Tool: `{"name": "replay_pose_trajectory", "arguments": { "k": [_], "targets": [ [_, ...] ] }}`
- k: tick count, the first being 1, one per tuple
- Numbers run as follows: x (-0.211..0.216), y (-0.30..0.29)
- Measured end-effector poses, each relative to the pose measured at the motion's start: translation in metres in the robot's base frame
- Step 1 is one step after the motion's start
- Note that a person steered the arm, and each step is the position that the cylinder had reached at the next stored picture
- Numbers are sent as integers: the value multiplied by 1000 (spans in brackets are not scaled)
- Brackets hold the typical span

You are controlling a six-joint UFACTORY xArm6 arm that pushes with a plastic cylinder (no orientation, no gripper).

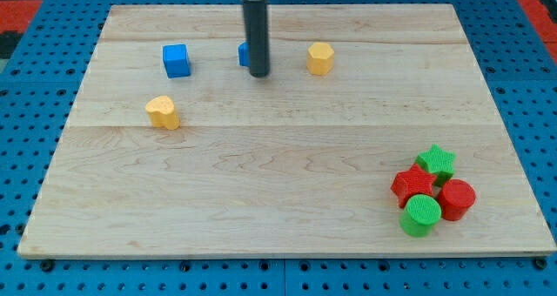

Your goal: Slightly push the yellow hexagon upwards

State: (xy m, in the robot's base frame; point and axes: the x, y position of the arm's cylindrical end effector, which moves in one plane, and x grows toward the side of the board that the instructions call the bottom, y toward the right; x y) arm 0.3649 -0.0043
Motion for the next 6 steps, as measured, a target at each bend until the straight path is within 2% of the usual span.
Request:
{"name": "replay_pose_trajectory", "arguments": {
  "k": [1, 3, 4, 6],
  "targets": [
    [14, 61],
    [-48, 69],
    [-31, 68],
    [-44, 55]
  ]
}}
